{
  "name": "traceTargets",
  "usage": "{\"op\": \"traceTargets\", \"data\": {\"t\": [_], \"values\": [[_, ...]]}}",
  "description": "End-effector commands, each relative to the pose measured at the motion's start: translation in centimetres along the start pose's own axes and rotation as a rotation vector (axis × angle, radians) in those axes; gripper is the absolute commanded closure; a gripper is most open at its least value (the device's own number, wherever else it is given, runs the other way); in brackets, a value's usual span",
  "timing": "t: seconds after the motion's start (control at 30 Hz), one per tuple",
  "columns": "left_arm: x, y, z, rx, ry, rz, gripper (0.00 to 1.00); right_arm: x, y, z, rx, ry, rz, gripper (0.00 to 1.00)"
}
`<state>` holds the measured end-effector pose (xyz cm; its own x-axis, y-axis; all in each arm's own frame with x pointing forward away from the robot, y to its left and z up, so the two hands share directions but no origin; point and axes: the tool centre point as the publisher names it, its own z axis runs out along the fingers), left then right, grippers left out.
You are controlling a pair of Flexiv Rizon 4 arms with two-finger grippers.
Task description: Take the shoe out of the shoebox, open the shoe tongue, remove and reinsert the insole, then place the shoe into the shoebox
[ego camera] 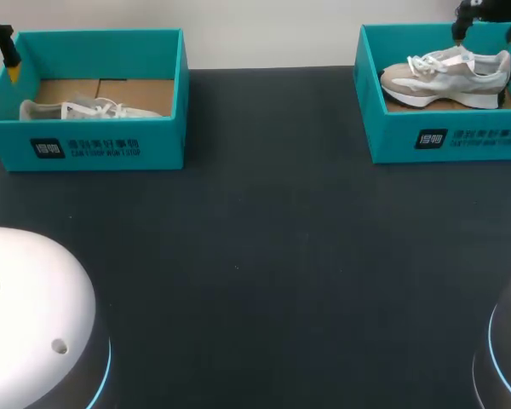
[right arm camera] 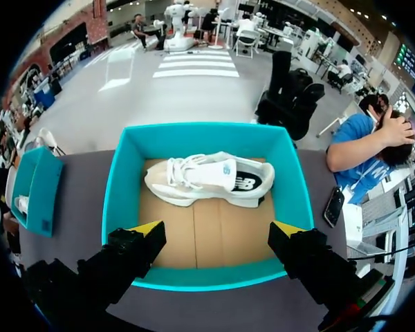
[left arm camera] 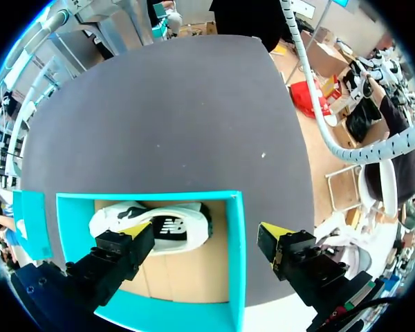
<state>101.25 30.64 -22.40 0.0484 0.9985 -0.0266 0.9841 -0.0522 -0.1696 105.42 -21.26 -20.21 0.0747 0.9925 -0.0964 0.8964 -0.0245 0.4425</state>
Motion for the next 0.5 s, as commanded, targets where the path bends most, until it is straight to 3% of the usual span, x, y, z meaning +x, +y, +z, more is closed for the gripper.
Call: {"op": "traceTargets", "data": {"t": [0.03,0.5], "values": [[0.0,-0.1,0.0,-0.002,0.002,0.001,0.00,-1.3,2.4,3.4,0.072,0.011,0.019,0.00],[0.0,-0.1,0.0,-0.002,0.002,0.001,0.00,-6.1,3.7,10.0,0.211,0.008,0.057,0.02]]}}
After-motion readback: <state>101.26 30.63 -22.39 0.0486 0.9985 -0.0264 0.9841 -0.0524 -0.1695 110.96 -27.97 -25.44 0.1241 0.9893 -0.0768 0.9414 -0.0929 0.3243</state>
